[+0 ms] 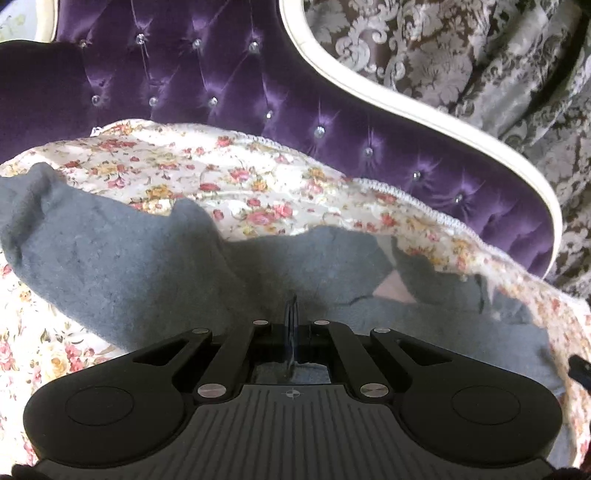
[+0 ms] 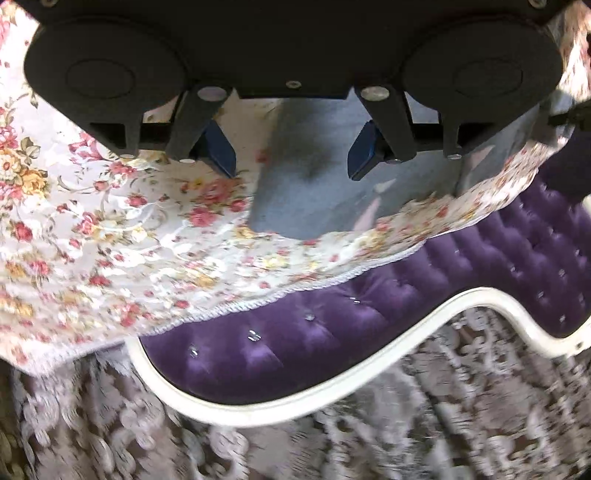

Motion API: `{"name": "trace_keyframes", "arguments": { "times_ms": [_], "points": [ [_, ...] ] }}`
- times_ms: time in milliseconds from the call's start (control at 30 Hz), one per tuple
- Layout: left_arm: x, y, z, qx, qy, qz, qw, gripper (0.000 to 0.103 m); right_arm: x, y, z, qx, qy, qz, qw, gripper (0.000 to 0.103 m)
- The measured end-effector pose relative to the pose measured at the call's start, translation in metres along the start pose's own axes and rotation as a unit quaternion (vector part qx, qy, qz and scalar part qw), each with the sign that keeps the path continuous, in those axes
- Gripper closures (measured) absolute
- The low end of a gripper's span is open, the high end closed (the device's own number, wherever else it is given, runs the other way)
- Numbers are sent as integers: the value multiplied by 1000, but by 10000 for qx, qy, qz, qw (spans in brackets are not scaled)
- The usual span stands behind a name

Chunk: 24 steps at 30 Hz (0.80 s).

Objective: Fold small clothes
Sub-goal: 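Lay the sleeve on the sweater body and open the right gripper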

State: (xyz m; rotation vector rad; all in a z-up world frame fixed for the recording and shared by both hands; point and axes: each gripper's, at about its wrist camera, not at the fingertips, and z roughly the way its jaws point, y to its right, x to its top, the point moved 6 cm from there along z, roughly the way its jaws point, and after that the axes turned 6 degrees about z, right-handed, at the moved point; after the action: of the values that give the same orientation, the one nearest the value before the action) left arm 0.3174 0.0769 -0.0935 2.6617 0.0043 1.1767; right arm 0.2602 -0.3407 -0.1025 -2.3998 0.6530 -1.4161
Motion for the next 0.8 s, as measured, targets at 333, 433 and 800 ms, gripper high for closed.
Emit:
{"name": "trace_keyframes", "arguments": {
  "times_ms": [333, 433, 800],
  "points": [
    [-13, 21, -7, -28, 36, 514, 9987, 79, -6, 10, 42, 134, -555, 275, 9980, 90],
    [-18, 28, -7, -70, 6, 683, 9976, 78, -3, 7, 38, -182, -498, -170, 9984, 93],
    [-44, 44, 10, -281, -328, 1183, 9920, 36, 4, 15, 34, -785, -397, -437, 9952, 68]
  ]
}}
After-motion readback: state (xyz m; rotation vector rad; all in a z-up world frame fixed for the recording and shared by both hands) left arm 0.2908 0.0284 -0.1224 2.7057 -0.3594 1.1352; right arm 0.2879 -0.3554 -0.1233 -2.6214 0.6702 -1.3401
